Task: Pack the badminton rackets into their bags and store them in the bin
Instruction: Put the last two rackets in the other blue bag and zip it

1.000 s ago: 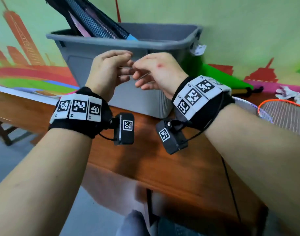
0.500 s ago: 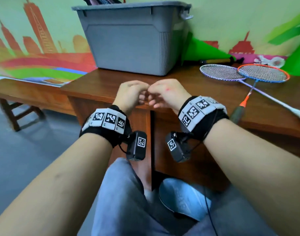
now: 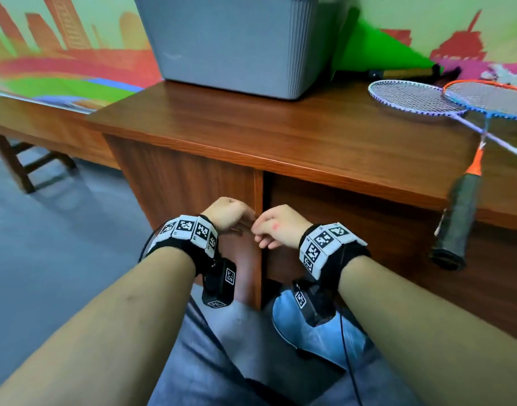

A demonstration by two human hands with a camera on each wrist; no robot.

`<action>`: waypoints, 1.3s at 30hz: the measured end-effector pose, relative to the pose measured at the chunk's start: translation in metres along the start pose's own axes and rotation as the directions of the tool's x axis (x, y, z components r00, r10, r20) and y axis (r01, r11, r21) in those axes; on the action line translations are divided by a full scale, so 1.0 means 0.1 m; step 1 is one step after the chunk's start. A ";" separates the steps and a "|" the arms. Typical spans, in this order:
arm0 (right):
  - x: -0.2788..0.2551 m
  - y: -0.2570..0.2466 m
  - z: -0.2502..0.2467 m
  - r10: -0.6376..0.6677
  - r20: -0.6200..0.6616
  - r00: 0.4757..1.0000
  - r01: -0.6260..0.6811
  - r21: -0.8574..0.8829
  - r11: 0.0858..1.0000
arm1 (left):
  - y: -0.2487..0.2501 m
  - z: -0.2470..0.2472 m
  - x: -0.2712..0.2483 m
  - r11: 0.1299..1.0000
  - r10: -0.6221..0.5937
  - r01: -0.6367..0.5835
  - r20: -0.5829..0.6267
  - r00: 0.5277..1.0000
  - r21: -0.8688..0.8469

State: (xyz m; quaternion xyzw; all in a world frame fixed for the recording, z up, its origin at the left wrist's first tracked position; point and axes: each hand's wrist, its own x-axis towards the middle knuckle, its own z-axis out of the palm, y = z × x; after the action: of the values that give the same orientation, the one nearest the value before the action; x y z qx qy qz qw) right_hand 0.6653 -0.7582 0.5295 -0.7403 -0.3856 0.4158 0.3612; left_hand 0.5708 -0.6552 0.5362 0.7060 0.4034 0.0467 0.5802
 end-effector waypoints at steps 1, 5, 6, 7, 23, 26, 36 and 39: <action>0.13 0.11 0.07 0.032 0.016 0.999 -0.031 -0.021 0.999 | -0.13 0.00 0.10 0.999 -0.042 0.042 -0.008 0.999 0.001; 0.51 0.50 0.31 0.151 0.062 0.987 -0.146 -0.076 0.986 | -0.55 -0.01 0.47 0.981 -0.195 0.196 -0.057 0.979 -0.002; 0.60 0.59 0.37 0.183 0.073 0.980 -0.177 -0.086 0.980 | -0.65 -0.01 0.55 0.974 -0.228 0.227 -0.081 0.970 -0.017; 0.68 0.69 0.44 0.210 0.079 0.975 -0.202 -0.093 0.975 | -0.74 -0.01 0.64 0.967 -0.256 0.253 -0.109 0.961 -0.035; 1.73 2.55 1.36 0.405 0.209 0.890 0.009 -0.896 0.444 | -3.19 0.20 1.47 0.730 -0.639 0.424 -0.313 0.703 -0.536; 1.92 2.83 1.44 0.400 0.262 0.878 0.120 -0.931 0.346 | -3.36 0.34 1.61 0.613 -0.708 0.412 -0.238 0.665 -0.674; 2.25 3.65 1.63 0.455 0.364 0.813 0.189 -0.904 0.384 | -3.84 0.80 1.76 0.329 -0.743 0.219 -0.109 0.660 -0.919; 2.31 3.91 1.67 0.490 0.375 0.787 0.226 -0.914 0.337 | -4.09 0.90 1.70 0.286 -0.664 0.208 -0.037 0.747 -0.935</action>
State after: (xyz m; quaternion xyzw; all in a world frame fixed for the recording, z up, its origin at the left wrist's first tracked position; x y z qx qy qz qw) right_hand 0.7047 -0.6937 0.0516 -0.6671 -0.5765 0.3590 -0.3062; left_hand 0.5221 -0.6185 0.0887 0.1154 0.6119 0.2375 0.7456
